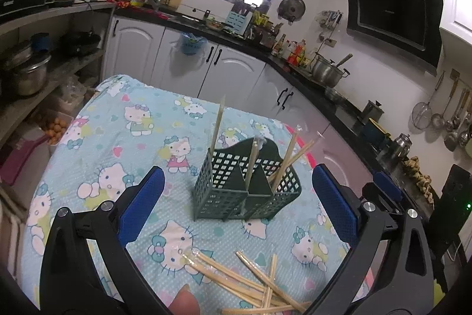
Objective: Organize utensils
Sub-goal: 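Move the open right gripper back down toward the chopstick pile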
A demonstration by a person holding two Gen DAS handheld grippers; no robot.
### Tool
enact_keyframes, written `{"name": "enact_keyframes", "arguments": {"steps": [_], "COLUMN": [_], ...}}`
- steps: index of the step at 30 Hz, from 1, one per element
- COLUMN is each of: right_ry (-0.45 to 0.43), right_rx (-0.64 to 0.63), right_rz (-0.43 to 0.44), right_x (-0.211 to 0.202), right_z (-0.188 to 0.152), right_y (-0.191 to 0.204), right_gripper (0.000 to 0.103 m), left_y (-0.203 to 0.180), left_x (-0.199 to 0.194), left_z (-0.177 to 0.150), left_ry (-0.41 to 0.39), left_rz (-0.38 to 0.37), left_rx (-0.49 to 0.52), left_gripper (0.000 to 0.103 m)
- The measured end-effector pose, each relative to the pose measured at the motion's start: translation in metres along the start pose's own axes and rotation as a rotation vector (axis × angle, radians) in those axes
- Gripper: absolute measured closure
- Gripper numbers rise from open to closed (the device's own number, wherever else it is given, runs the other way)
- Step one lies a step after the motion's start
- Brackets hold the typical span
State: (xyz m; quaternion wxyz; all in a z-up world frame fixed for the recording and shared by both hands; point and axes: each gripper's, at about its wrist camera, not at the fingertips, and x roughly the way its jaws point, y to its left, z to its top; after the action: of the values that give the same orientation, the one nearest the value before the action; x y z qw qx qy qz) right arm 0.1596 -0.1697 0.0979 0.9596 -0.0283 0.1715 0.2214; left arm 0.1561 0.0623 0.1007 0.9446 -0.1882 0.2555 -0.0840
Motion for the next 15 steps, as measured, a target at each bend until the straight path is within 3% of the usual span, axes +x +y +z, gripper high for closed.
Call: {"name": "enact_keyframes", "arguments": {"steps": [15], "right_ry": [0.057], "right_rx": [-0.048], "right_rz": [0.046], "right_x": [-0.004], "right_z": [-0.012], "right_y": [0.015], "right_gripper": [0.029], "left_y": [0.018], "left_x": [-0.004], "left_z": [-0.021], "left_ry": [0.043], "left_rz": [0.056], "left_rx": [-0.008], "left_gripper": [0.011]}}
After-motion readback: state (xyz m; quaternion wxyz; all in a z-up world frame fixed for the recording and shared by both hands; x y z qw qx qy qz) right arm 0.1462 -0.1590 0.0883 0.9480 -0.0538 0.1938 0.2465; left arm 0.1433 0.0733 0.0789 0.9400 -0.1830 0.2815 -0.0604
